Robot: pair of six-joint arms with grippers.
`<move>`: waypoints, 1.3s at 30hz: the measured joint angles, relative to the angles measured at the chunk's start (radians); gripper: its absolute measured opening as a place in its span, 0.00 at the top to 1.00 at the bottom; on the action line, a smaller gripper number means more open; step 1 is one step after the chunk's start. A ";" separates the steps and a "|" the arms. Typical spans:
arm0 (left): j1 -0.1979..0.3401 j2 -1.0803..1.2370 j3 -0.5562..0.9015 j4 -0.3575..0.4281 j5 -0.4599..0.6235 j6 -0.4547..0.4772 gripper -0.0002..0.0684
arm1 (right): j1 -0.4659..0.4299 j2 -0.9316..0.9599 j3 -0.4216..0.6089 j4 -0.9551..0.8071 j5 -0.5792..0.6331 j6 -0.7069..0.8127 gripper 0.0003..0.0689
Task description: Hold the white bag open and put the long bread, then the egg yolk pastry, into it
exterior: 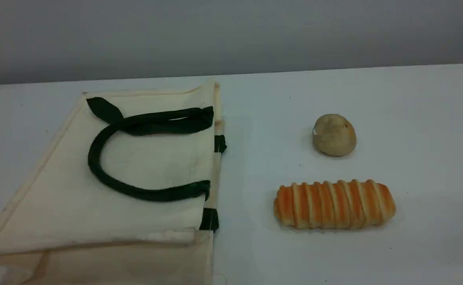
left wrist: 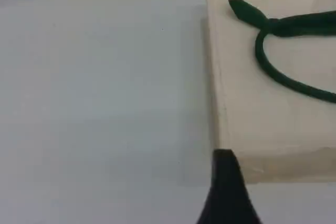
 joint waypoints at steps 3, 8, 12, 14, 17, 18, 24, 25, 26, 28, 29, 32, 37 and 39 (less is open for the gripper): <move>0.000 0.000 0.000 0.000 0.000 0.000 0.35 | 0.001 0.000 0.000 0.009 0.000 0.004 0.20; -0.002 0.018 -0.001 0.009 0.000 -0.033 0.35 | 0.001 0.008 -0.008 0.048 -0.007 0.027 0.20; -0.002 0.083 -0.027 0.028 -0.037 -0.081 0.35 | 0.001 0.082 -0.040 0.096 -0.063 0.027 0.20; -0.002 0.134 -0.045 0.028 -0.067 -0.087 0.35 | 0.001 0.133 -0.068 0.116 -0.093 0.022 0.20; -0.002 0.226 -0.072 0.020 -0.101 -0.097 0.35 | 0.001 0.211 -0.111 0.153 -0.104 0.017 0.20; -0.002 0.263 -0.081 0.019 -0.102 -0.106 0.35 | 0.001 0.245 -0.124 0.157 -0.111 0.014 0.20; -0.002 0.504 -0.147 0.019 -0.130 -0.114 0.35 | 0.001 0.437 -0.198 0.167 -0.150 0.000 0.20; -0.002 0.548 -0.164 0.019 -0.130 -0.114 0.35 | 0.001 0.462 -0.206 0.179 -0.160 0.000 0.20; -0.002 0.586 -0.183 0.019 -0.130 -0.115 0.35 | 0.001 0.497 -0.214 0.189 -0.169 -0.003 0.20; -0.002 0.673 -0.220 0.019 -0.126 -0.115 0.35 | 0.001 0.543 -0.222 0.200 -0.177 -0.016 0.20; -0.002 0.714 -0.241 0.019 -0.125 -0.114 0.35 | 0.001 0.568 -0.222 0.210 -0.187 -0.024 0.20; -0.002 0.823 -0.298 0.019 -0.136 -0.114 0.35 | 0.001 0.634 -0.222 0.245 -0.218 -0.049 0.20; -0.002 0.981 -0.379 0.000 -0.187 -0.113 0.35 | 0.001 0.719 -0.222 0.285 -0.298 -0.093 0.20; -0.002 1.045 -0.396 -0.027 -0.202 -0.109 0.35 | 0.001 0.750 -0.227 0.286 -0.306 -0.107 0.20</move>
